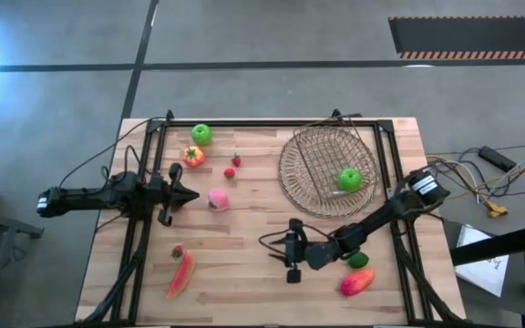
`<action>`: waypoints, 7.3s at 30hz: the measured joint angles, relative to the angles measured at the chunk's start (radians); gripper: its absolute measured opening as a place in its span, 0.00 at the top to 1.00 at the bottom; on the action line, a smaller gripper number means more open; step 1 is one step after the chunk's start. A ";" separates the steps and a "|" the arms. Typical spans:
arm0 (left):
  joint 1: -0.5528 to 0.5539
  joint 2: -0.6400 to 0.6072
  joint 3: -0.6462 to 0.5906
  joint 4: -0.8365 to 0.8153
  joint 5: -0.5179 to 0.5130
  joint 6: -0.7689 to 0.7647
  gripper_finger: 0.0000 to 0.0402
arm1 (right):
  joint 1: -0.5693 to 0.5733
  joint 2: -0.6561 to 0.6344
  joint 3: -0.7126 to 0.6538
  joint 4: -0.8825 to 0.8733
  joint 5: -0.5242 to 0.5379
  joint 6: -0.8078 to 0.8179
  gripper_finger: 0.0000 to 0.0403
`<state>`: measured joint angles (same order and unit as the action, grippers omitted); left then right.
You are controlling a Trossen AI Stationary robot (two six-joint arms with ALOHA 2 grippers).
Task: Build produce basket
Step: Put the green apple into the gold wire basket
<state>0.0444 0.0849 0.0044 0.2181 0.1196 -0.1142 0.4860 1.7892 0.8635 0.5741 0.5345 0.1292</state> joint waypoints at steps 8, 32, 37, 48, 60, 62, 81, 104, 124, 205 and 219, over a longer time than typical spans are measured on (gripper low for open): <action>0.000 0.005 0.000 0.295 -0.001 0.038 1.00 | -0.078 0.087 0.001 0.113 0.011 -0.037 0.63; 0.134 0.794 0.656 -0.527 -0.940 0.066 0.99 | -0.128 0.102 0.001 0.120 0.011 0.014 0.63; 0.280 0.948 0.783 -0.730 -0.856 0.041 0.88 | -0.102 0.102 0.000 0.144 0.016 0.054 0.63; 0.624 1.112 0.807 -0.742 -0.582 0.069 0.58 | -0.049 0.101 0.000 0.149 0.018 0.052 0.63; 0.827 1.189 0.798 -0.667 -0.274 0.095 0.56 | -0.038 0.100 0.000 0.161 0.024 0.099 0.63; 0.833 1.205 0.794 -0.653 -0.271 0.094 0.56 | -0.036 0.100 0.000 0.165 0.025 0.100 0.63; 0.840 1.327 0.793 -0.523 -0.282 0.042 0.56 | -0.034 0.100 0.000 0.165 0.043 0.116 0.63; 0.840 1.352 0.793 -0.509 -0.281 0.043 0.71 | -0.019 0.100 0.000 0.165 0.044 0.144 0.63; 0.837 1.338 0.788 -0.550 -0.277 0.119 0.81 | 0.028 0.100 0.000 0.157 0.098 0.141 0.63; 0.838 1.315 0.799 -0.520 -0.275 0.112 0.85 | 0.212 -0.037 0.000 -0.070 0.437 0.160 0.63; 0.838 1.251 0.816 -0.561 -0.286 0.176 0.94 | 0.212 -0.037 0.000 -0.070 0.436 0.160 0.63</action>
<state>0.8825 1.3354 0.8200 -0.3426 -0.1660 0.0614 0.6975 1.7523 0.8639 0.5046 0.9707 0.2890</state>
